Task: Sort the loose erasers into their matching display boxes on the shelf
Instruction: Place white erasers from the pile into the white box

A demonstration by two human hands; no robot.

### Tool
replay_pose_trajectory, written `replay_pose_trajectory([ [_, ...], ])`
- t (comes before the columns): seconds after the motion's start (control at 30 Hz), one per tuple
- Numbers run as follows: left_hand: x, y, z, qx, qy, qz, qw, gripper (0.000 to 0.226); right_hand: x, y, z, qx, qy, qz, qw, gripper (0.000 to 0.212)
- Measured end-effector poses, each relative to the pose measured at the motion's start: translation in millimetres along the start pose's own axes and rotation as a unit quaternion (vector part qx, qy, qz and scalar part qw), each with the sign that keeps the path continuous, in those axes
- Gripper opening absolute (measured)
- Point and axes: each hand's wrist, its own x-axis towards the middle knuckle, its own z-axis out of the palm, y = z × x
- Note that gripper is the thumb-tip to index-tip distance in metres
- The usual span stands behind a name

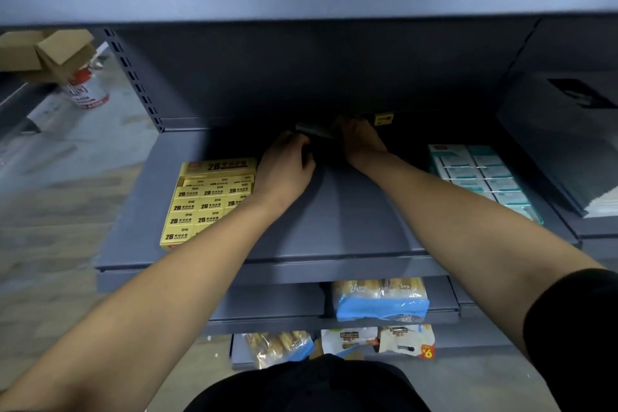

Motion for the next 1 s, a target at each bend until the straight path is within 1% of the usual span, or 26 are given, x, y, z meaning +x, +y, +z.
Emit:
replay_pose_trajectory([
  [0.1, -2.0, 2.0, -2.2, -0.006, -0.002, 0.000, 1.000, 0.026, -9.3, -1.0, -4.5, 0.024, 0.002, -0.013, 1.000, 0.033],
  [0.2, -5.4, 3.4, -5.7, -0.002, -0.003, 0.000, 1.000, 0.030, -22.4, -3.2, -11.2, 0.053, 0.040, -0.040, 0.997, 0.035],
  [0.3, -6.2, 4.1, -9.4, 0.013, -0.001, 0.000, 1.000, 0.039, -37.0, -7.9, -18.4, 0.072, 0.076, -0.091, 0.990, 0.033],
  [0.37, -5.5, 6.7, -12.5, 0.018, 0.000, -0.004, 1.000, 0.042, -46.9, -10.8, -23.0, 0.074, 0.109, -0.141, 0.981, 0.031],
  [0.43, -5.9, 10.4, -14.5, 0.021, -0.002, -0.008, 1.000, 0.043, -54.6, -12.1, -24.8, 0.067, 0.120, -0.173, 0.975, 0.030],
  [0.57, -9.1, 16.0, -18.0, 0.022, 0.012, -0.019, 0.999, 0.040, -64.0, -13.5, -25.7, 0.082, 0.127, -0.171, 0.973, 0.031],
  [0.7, -9.0, 16.6, -18.9, 0.015, 0.015, -0.009, 1.000, 0.032, -70.9, -13.5, -25.2, 0.115, 0.124, -0.183, 0.969, 0.028],
  [0.77, -10.2, 15.8, -19.1, 0.002, 0.013, -0.009, 1.000, 0.030, -74.5, -13.5, -25.8, 0.158, 0.117, -0.163, 0.967, 0.023],
  [0.83, -12.2, 14.2, -19.0, -0.019, 0.010, -0.002, 1.000, 0.030, -77.7, -16.2, -29.6, 0.229, 0.100, -0.106, 0.963, 0.018],
  [0.93, -14.8, 13.6, -16.8, -0.062, 0.000, 0.014, 0.998, 0.028, -78.9, -18.4, -33.7, 0.282, 0.021, -0.023, 0.959, 0.023],
  [1.0, -15.3, 16.7, -16.1, -0.080, -0.007, 0.005, 0.997, 0.030, -80.9, -17.4, -32.3, 0.333, -0.027, 0.006, 0.943, 0.031],
])
